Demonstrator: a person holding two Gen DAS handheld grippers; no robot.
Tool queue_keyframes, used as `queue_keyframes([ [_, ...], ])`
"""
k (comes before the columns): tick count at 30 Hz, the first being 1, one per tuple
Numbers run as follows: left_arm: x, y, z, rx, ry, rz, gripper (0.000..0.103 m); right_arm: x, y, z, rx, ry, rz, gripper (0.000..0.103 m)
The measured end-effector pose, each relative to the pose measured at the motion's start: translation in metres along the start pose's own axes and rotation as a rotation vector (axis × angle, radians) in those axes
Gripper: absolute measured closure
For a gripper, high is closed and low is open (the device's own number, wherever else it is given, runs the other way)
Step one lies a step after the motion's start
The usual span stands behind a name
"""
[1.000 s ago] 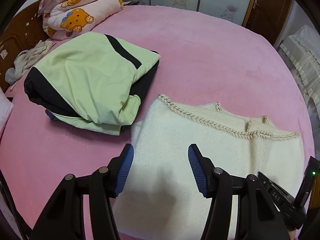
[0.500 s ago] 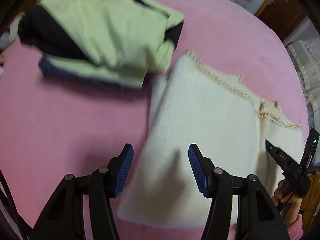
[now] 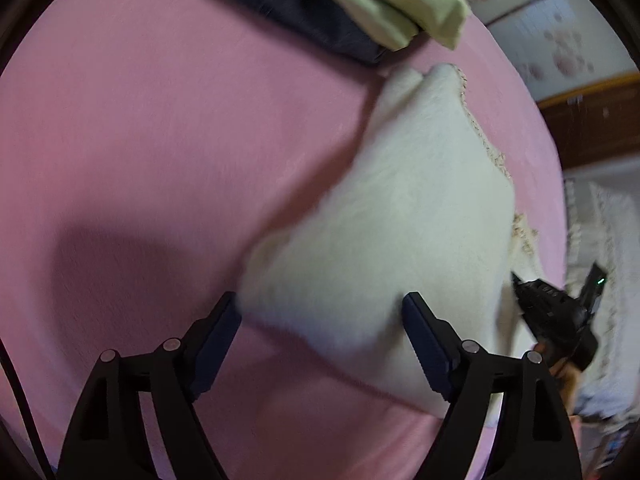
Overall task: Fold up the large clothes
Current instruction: 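Grasp the cardigan edge with the left gripper and fold it over the body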
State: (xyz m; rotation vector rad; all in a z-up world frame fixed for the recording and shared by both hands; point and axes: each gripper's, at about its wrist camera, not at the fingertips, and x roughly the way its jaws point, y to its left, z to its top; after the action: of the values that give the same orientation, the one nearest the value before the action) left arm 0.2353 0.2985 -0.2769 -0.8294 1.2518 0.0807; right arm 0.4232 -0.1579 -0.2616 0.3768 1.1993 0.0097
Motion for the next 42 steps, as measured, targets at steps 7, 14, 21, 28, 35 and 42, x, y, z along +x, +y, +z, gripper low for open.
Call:
queue_keyframes([
  [7,0.019,0.025,-0.013,-0.15,0.055,-0.194,0.022,-0.004,-0.009,-0.002,0.031,0.0,0.037,0.103],
  [14,0.04,0.0,0.007,-0.092,0.017,-0.195,0.022,-0.007,-0.016,-0.003,0.068,0.009,0.081,0.103],
  [21,0.03,-0.012,0.0,-0.06,-0.034,-0.148,0.045,-0.013,-0.028,-0.012,0.13,0.02,0.152,0.103],
  [28,0.008,-0.025,-0.014,-0.082,-0.117,-0.177,0.071,-0.018,-0.033,-0.016,0.102,0.052,0.202,0.103],
  [35,-0.045,-0.082,-0.052,0.049,-0.285,-0.273,0.08,-0.024,-0.044,-0.022,0.095,0.09,0.261,0.103],
  [42,-0.068,-0.189,-0.092,0.251,-0.347,-0.391,0.081,-0.035,-0.065,-0.031,0.066,0.131,0.296,0.103],
])
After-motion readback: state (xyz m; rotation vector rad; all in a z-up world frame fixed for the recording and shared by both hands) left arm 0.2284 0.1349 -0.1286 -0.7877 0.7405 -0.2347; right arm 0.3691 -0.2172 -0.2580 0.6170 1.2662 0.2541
